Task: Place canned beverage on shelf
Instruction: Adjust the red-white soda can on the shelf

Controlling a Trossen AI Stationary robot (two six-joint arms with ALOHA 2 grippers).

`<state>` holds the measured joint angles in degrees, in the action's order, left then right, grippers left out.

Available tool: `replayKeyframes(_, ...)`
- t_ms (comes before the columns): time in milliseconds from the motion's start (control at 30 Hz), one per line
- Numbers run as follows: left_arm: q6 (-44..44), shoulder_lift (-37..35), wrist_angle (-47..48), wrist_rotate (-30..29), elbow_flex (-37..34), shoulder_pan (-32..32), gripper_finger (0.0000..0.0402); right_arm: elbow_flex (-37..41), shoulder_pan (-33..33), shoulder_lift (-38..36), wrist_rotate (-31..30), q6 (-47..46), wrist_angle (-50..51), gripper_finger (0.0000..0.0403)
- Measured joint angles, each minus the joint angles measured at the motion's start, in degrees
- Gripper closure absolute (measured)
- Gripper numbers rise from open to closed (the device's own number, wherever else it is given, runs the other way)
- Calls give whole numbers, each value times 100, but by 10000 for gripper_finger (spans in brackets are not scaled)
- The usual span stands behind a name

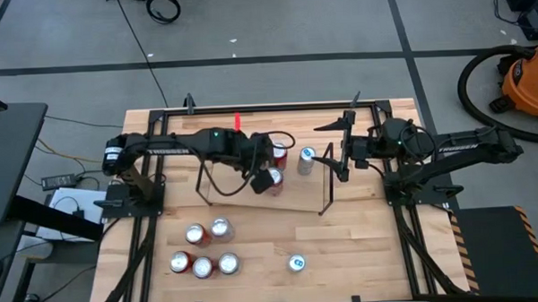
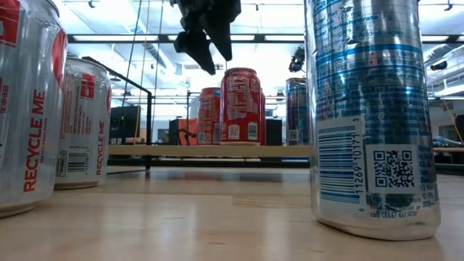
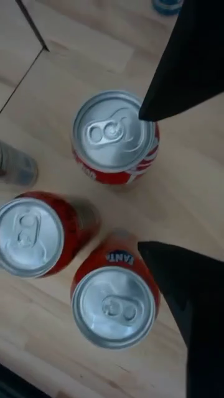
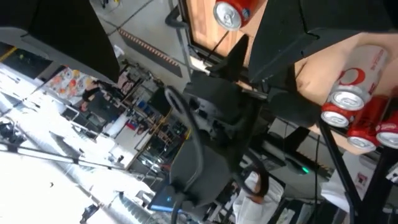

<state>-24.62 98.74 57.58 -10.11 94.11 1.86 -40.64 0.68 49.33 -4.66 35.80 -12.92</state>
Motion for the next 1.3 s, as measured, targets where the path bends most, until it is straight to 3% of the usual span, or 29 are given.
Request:
replayKeyframes(167,41,0,-118,43,0,106,5,0,-126,-40,-311,-77,164,34)
replayKeyframes(400,0,86,-682,276,7,25,7,0,-313,-124,-372,-64,192,34)
replayKeyframes(1300,-125,788,-1038,274,8,-263,8,0,-335,-136,-333,31,145,34)
